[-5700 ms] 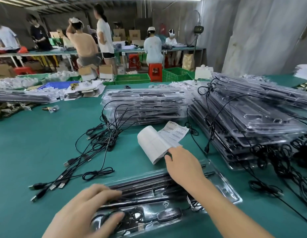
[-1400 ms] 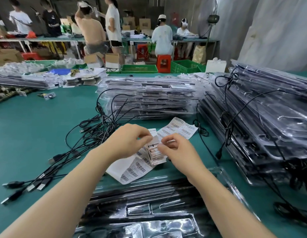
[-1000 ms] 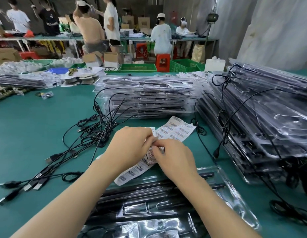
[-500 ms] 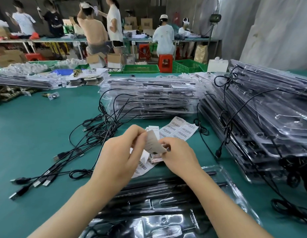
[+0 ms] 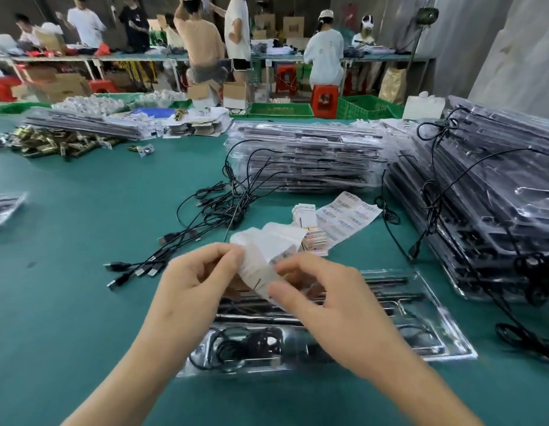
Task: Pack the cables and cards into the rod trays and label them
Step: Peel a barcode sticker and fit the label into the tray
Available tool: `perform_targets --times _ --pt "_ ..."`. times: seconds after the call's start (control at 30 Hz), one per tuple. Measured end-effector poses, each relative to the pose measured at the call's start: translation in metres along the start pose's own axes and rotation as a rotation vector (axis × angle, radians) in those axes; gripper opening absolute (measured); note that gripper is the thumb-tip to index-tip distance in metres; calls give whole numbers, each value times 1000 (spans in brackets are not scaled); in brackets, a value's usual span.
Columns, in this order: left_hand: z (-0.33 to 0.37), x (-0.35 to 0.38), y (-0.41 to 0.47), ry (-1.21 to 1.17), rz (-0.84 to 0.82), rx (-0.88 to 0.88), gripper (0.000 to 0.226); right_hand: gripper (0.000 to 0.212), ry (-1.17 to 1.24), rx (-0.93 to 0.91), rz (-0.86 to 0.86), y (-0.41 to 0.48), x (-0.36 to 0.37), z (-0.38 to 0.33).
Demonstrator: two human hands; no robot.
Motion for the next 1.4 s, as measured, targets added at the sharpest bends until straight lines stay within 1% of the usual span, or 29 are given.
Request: perform_targets --times 0.03,0.07,0.1,0.13,0.17,0.23,0.27,0.3,0.37,0.43,0.5,0.53,0.63,0.7,0.77,0.83,0.9,0.93,1.03,1.1,1.13,1.2,1.27,1.33,1.4 --pt "1 1 -7 -13 -26 -5 20 6 23 13 11 -6 7 -2" --pt "2 2 -13 -12 -66 8 17 3 27 12 27 -11 10 -2" --pt "4 0 -20 29 -112 46 14 6 24 15 44 -16 10 -1" --pt "5 -5 -27 116 -157 102 16 4 36 29 53 -22 8 2" --pt "4 -13 -35 241 -212 161 26 3 76 60 56 -30 6 6" --pt "-6 -28 -48 487 -339 242 49 14 160 143 16 -50 1 18" --pt "-13 -35 -55 591 -400 272 57 19 163 194 -20 -62 2 25" --pt "-20 -39 -61 684 -454 304 62 22 155 251 -58 -74 5 32" --pt "-32 -45 -68 786 -492 346 58 23 152 355 -149 -95 19 42" --pt "-36 -49 -67 754 -458 343 46 21 112 394 -221 -108 36 44" --pt "-40 -52 -64 693 -422 324 38 27 -23 376 -214 -111 44 42" --pt "-41 -53 -63 676 -412 323 36 29 -128 339 -195 -111 46 39" --pt "-39 -54 -62 686 -388 352 30 27 -461 186 -126 -108 47 20" --pt "-36 -54 -63 723 -354 403 24 24 -663 -16 -71 -109 52 4" --pt "-32 -55 -64 741 -313 430 23 30 -690 -126 -41 -115 54 -6" --pt "-28 -54 -66 742 -274 464 22 24 -745 -218 -54 -120 56 -9" --pt "-24 -52 -67 763 -241 522 21 36 -821 -303 -36 -121 54 -9" --pt "-22 -51 -68 767 -224 549 22 38 -853 -355 2 -121 53 -11" --pt "-15 -52 -69 784 -124 650 22 29 -922 -589 118 -121 56 -22" --pt "-13 -54 -72 804 -41 698 22 25 -952 -689 172 -120 58 -26" --pt "-13 -55 -74 808 -8 711 22 27 -958 -712 197 -119 57 -27" --pt "-14 -56 -77 817 43 722 22 30 -964 -746 233 -117 57 -31" --pt "-16 -57 -79 824 68 722 20 25 -933 -744 257 -113 55 -35" --pt "-18 -58 -80 813 67 709 18 18 -792 -674 272 -110 50 -37" --pt "-21 -58 -81 790 41 691 19 16 -496 -481 274 -104 38 -33"
Point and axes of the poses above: each hand's wrist, its own y-axis towards the middle knuckle, its own x-axis out of the palm, z = x × y, the point moved 9 cm from there along y, towards the middle knuckle, and after that the axes turned 5 degrees about z, right-handed, at the moved point
